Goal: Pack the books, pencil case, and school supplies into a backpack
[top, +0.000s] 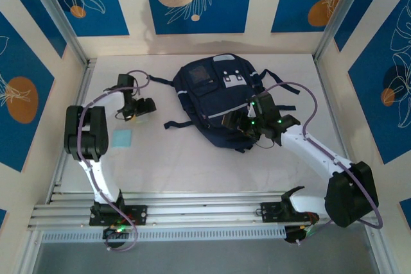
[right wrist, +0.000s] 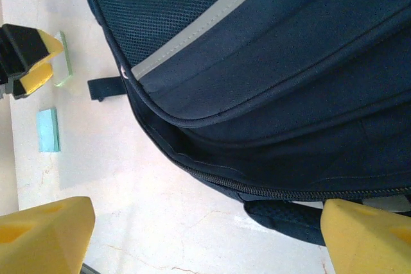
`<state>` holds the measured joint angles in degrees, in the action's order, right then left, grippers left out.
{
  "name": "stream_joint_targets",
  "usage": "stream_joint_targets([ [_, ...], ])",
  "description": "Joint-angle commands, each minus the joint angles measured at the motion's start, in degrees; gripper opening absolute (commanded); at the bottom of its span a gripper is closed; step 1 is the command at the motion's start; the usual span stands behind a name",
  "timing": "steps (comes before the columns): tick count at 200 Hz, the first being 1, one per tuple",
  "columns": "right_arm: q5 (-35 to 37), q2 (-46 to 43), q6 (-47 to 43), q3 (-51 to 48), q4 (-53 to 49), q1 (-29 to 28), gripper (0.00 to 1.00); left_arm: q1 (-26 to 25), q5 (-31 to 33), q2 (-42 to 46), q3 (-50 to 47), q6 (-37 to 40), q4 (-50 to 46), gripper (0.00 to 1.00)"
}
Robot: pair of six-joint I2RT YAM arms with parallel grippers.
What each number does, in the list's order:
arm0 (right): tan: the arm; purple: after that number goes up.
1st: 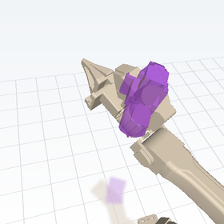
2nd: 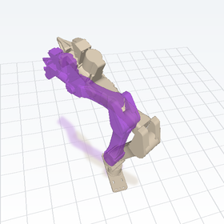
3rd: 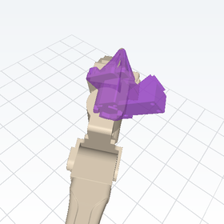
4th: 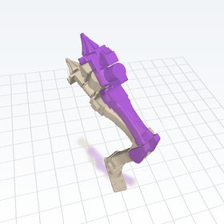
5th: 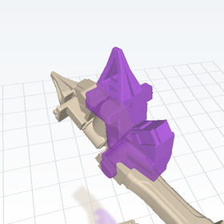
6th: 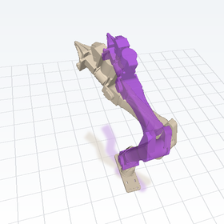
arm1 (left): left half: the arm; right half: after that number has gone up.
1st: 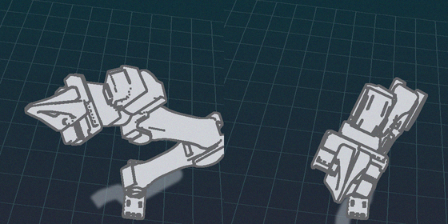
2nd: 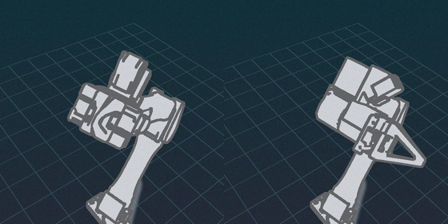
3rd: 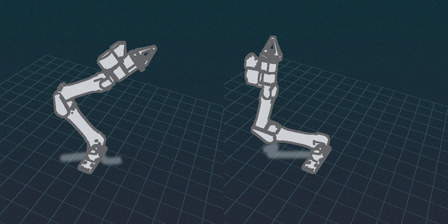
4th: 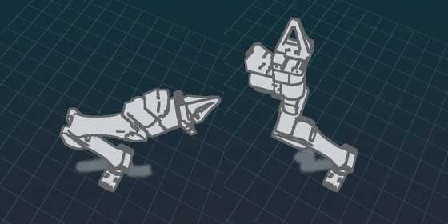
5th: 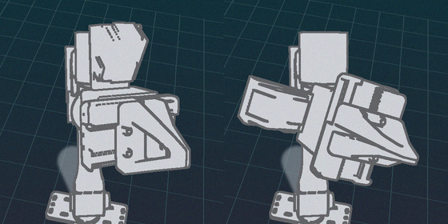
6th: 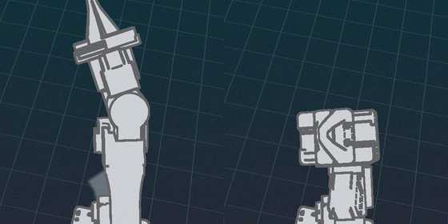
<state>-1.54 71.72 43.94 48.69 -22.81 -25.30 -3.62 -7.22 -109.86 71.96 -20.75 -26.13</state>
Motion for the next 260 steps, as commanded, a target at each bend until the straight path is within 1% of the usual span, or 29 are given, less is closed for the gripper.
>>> stream_joint_targets([
  [1, -1.16, 0.77, 0.61, 0.61, 1.34, -0.72, 0.91, -2.57, 2.91, 0.42, -1.77, -1.23, -5.07, 0.86],
  [19, -1.05, 0.74, 0.44, 0.44, 1.47, -0.72, 0.91, -3.5, 6.87, -0.79, -0.86, 0.04, -7.2, 0.87],
  [42, -0.88, 0.66, 0.18, 0.1, 1.45, -0.67, 0.91, -3.6, 9.32, -2.58, -0.19, 0.44, -7.96, 0.86],
  [58, -0.7, 0.63, -0.04, -0.11, 1.45, -0.54, 0.91, -3.59, 9.77, -3.87, 0.49, 0.13, -7.97, 0.85],
  [63, -0.7, 0.7, -0.08, -0.2, 1.52, -0.5, 0.91, -3.59, 9.82, -4.28, 0.86, 0.1, -8.04, 0.8],
  [68, -0.66, 0.68, -0.19, -0.26, 1.6, -0.45, 0.91, -3.6, 10.02, -4.63, 1.33, -0.05, -8.35, 0.79],
  [86, -0.8, 0.78, -0.36, -0.43, 1.93, -0.27, 0.91, -3.63, 10.51, -5.97, 3.45, -0.4, -9.25, 0.8],
  [105, -0.91, 0.85, -0.44, -0.65, 2.31, -0.1, 0.91, -3.68, 11.64, -8.06, 6.72, -0.76, -11.93, 0.78],
  [122, -1.12, 0.77, -0.29, -0.94, 2.83, 0.13, 0.91, -3.93, 12.52, -9.51, 8.42, -0.56, -14.1, 0.68],
  [126, -1.18, 0.7, -0.26, -1.04, 2.93, 0.16, 0.91, -4.02, 12.7, -9.72, 8.45, -0.44, -14.46, 0.64],
  [140, -1.27, 0.37, -0.05, -1.37, 3.38, 0.33, 0.91, -4.43, 13.8, -9.33, 8.13, -0.13, -15.01, 0.59],
  [154, -1.47, 0.17, -0.09, -1.57, 3.77, 0.59, 0.91, -4.56, 14.25, -8.37, 6.62, 0.0, -14.54, 0.51],
  [168, -1.86, 0.26, -0.24, -1.53, 3.9, 0.95, 0.91, -4.6, 14.25, -6.98, 5.06, 0.1, -13.75, 0.5],
  [192, -2.9, 0.93, -0.61, -0.9, 4.08, 1.04, 0.91, -4.81, 12.59, -2.93, 3.12, 0.43, -12.42, 0.49],
  [218, -4.66, 1.99, -1.26, 0.3, 4.79, 1.04, 0.91, -5.78, 9.32, 3.08, 2.92, 1.47, -11.89, 0.48],
  [242, -6.67, 3.09, -2.16, 2.41, 5.36, 1.12, 0.91, -8.12, 3.37, 8.65, 3.05, 3.62, -10.42, 0.49],
  [260, -9.62, 4.11, -2.37, 4.43, 6.36, 1.61, 0.9, -11.2, -1.44, 11.8, 2.94, 5.93, -8.72, 0.5],
])
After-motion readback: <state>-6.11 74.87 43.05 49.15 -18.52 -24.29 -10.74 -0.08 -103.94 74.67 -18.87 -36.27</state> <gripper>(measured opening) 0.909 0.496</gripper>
